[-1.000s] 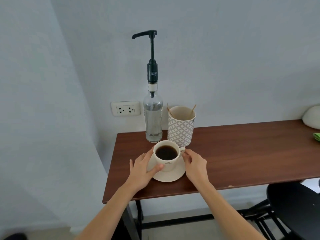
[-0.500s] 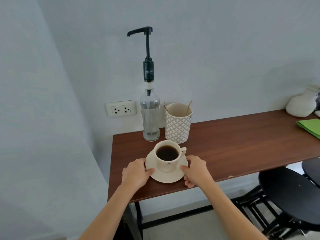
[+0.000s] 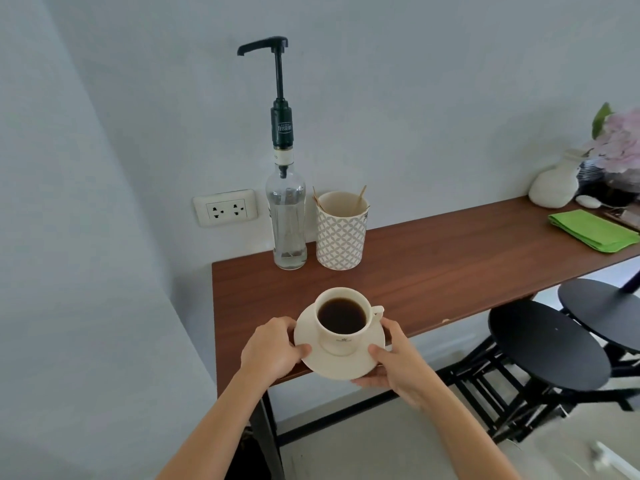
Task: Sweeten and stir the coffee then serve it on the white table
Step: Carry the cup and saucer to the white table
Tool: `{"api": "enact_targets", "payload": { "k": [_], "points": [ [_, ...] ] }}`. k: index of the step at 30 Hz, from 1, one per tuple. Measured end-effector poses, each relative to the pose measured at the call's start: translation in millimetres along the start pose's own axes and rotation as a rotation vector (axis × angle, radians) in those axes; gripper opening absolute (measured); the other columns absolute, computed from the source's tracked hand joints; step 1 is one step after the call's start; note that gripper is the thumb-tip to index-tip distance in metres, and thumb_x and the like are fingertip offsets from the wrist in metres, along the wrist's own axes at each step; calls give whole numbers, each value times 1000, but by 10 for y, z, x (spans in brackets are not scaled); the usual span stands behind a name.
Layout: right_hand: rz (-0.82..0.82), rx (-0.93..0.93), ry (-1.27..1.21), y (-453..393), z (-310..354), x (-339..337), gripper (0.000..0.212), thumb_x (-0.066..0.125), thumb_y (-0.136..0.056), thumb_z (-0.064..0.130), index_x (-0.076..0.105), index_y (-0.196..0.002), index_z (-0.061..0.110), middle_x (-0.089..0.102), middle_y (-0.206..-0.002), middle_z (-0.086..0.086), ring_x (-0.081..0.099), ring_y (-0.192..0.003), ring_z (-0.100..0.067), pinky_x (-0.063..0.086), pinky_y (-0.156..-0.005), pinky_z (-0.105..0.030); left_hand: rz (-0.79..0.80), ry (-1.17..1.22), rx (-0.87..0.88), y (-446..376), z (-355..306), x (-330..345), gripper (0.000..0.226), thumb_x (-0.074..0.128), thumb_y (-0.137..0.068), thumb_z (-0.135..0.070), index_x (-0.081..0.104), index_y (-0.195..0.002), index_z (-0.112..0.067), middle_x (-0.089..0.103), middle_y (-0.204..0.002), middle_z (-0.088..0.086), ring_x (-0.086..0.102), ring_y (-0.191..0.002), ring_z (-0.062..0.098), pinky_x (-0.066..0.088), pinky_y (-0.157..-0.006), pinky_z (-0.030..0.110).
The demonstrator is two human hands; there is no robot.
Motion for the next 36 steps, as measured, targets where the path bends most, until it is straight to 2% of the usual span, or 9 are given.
{"api": "enact_targets", "payload": {
  "k": [2, 5, 9, 12, 14, 18, 23, 29, 36],
  "points": [
    [0, -10, -90, -42, -26, 1, 54, 49, -100, 0, 32, -143, 28, 57, -122, -9, 67, -107, -37, 63, -77, -49, 7, 50, -26, 6, 1, -46, 42, 76, -84, -32, 61, -122, -24, 75, -93, -4, 72, -78, 13, 61, -81, 36],
    [3, -4, -125, -12, -88, -29, 52, 49, -99, -2, 36, -140, 27, 60, -123, -15, 70, -103, -37, 63, -74, -48, 43, 82, -55, 80, -22, -36, 45, 76, -84, -29, 57, -124, -22, 75, -84, -2, 73, -65, 11, 62, -78, 35],
    [38, 1, -147, 62, -114, -149, 48, 47, -100, -3, 38, -137, 24, 59, -127, -21, 70, -100, -39, 63, -66, -44, 51, 168, -89, 245, -68, 59, 48, 77, -84, -26, 55, -126, -19, 77, -78, 0, 73, -65, 9, 59, -82, 30],
    [75, -1, -114, 88, -100, -233, 47, 48, -99, -3, 39, -137, 24, 60, -126, -22, 71, -100, -40, 63, -67, -46, 27, 262, -138, 375, -119, 96, 43, 78, -84, -23, 56, -121, -20, 77, -75, 1, 74, -62, 9, 57, -72, 25],
    [103, -21, -94, 101, -68, -307, 46, 48, -99, -3, 40, -137, 23, 63, -121, -22, 72, -97, -40, 63, -67, -47, 3, 346, -182, 489, -169, 127, 40, 78, -84, -20, 56, -117, -20, 78, -75, 3, 74, -61, 11, 61, -67, 28],
    [195, -60, -38, 157, 50, -391, 48, 48, -99, -6, 43, -137, 23, 67, -115, -18, 74, -91, -39, 62, -68, -49, -55, 559, -252, 781, -240, 180, 39, 76, -85, -15, 55, -118, -18, 78, -84, 8, 77, -69, 18, 64, -68, 31],
    [344, -84, 56, 297, 182, -313, 48, 49, -98, -5, 44, -138, 22, 67, -111, -11, 75, -92, -36, 62, -74, -55, -196, 764, -352, 1280, -273, 208, 41, 77, -84, -11, 55, -118, -15, 78, -83, 9, 77, -70, 19, 62, -62, 26],
    [576, -54, 126, 697, 167, 106, 44, 47, -99, -5, 45, -133, 22, 68, -108, -15, 78, -77, -30, 64, -59, -43, -396, 899, -465, 2165, -117, 189, 37, 76, -85, -9, 54, -114, -16, 77, -87, 13, 77, -74, 23, 63, -68, 30],
    [849, -15, 196, 1466, -61, 863, 44, 46, -99, -6, 46, -129, 25, 63, -117, -19, 74, -86, -34, 65, -58, -43, -655, 1026, -568, 3484, 260, 251, 41, 76, -85, -6, 55, -120, -10, 78, -78, 14, 75, -64, 17, 60, -59, 26]
  ]
}}
Point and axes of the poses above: each hand's wrist, its own y-axis away from the middle knuckle, its own x-axis out of the palm, z = x × y, the point moved 1 cm from there along -y, towards the middle knuckle
